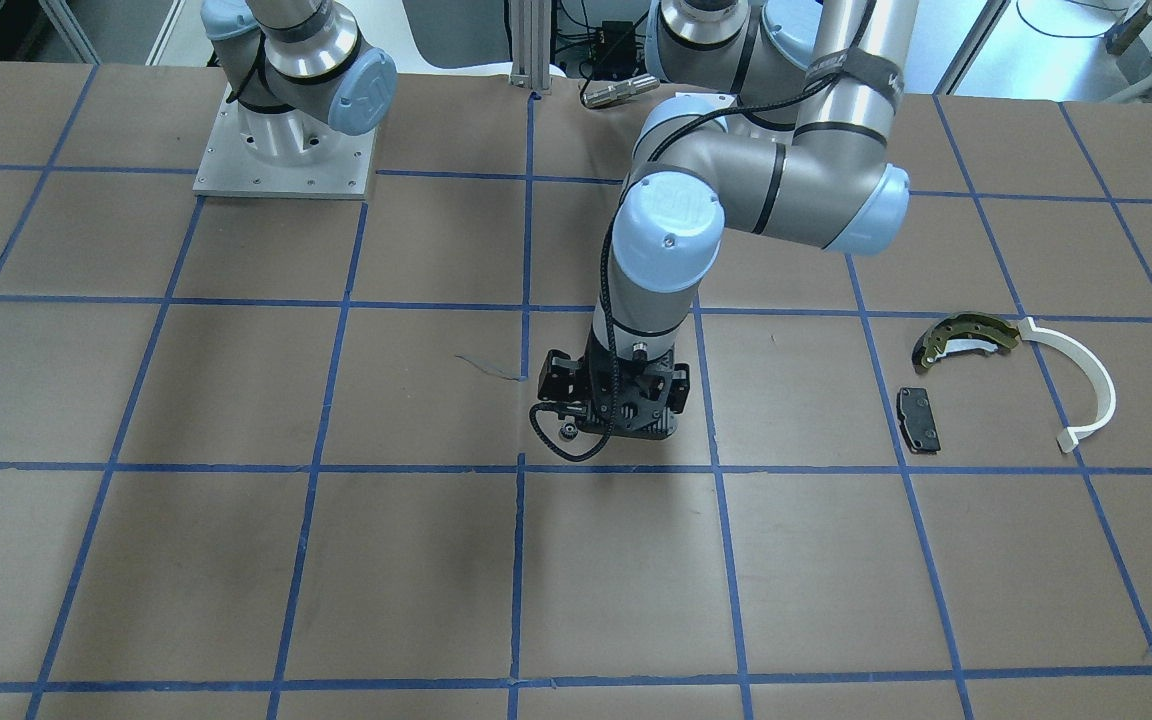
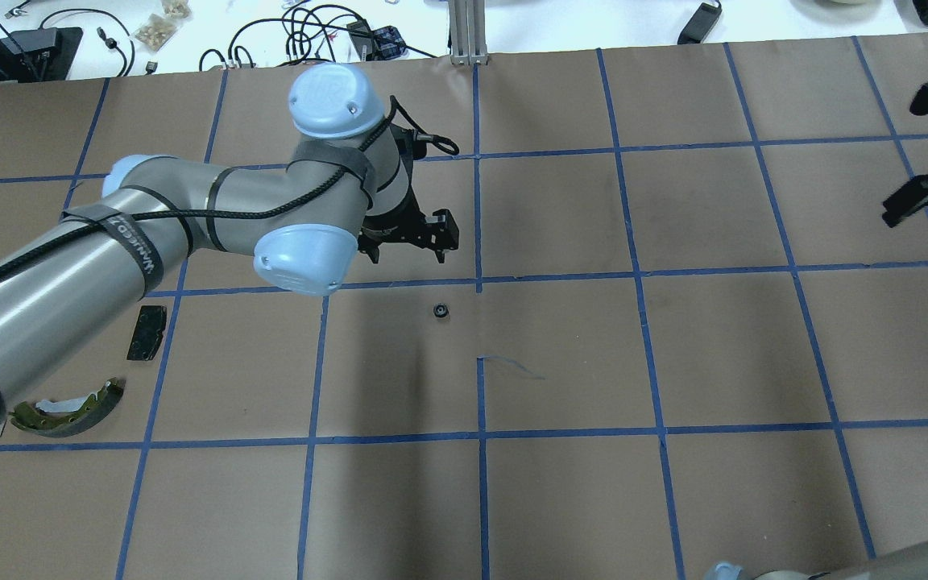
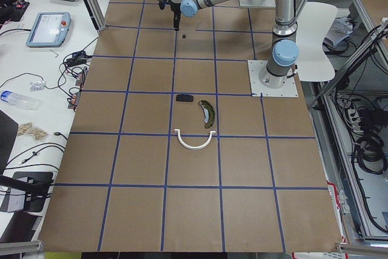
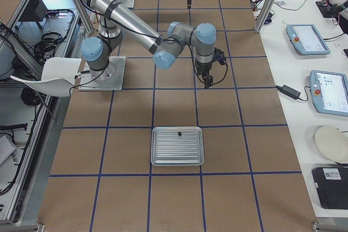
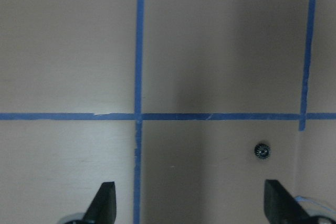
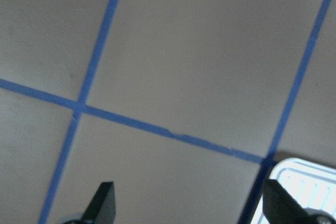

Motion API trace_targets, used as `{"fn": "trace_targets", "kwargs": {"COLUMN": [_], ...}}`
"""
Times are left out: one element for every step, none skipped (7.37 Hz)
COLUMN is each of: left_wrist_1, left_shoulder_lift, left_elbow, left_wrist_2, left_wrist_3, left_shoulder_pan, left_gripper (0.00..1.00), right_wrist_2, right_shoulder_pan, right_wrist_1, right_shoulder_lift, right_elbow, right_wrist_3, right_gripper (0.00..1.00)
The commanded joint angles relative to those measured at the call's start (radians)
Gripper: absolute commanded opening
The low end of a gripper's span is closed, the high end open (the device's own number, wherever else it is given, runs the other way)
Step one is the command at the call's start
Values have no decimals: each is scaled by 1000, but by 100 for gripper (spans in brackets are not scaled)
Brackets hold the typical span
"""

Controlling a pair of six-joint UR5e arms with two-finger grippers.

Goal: Place bearing gear from tray to pile

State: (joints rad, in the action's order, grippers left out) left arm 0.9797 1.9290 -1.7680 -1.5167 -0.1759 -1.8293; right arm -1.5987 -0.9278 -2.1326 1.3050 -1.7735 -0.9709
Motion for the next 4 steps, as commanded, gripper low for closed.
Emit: {"fn": "trace_targets", "kwargs": {"left_wrist_1": [-19,-19,-21,-21], "left_shoulder_lift": [74,94,110,111], "left_elbow": [-2,-4,-5,-8], "left_wrist_2": [-3,-5,0,0], "left_wrist_3": [-4,-4,-11,-14], "left_shoulder_pan": [-25,-25,-33,-42], "left_gripper": [100,100,98,98], "right_wrist_2": [-1,-1,-4,-7], "right_shoulder_pan": [195,223,248,263], "right_wrist_1": [-19,-106,-147,-147], "right_shoulder_lift": [-102,-149,-176,-185], "right_elbow": [6,-3,0,-10], "right_wrist_3": [-167,-230,-296,-328], "right_gripper": [100,100,100,100]}}
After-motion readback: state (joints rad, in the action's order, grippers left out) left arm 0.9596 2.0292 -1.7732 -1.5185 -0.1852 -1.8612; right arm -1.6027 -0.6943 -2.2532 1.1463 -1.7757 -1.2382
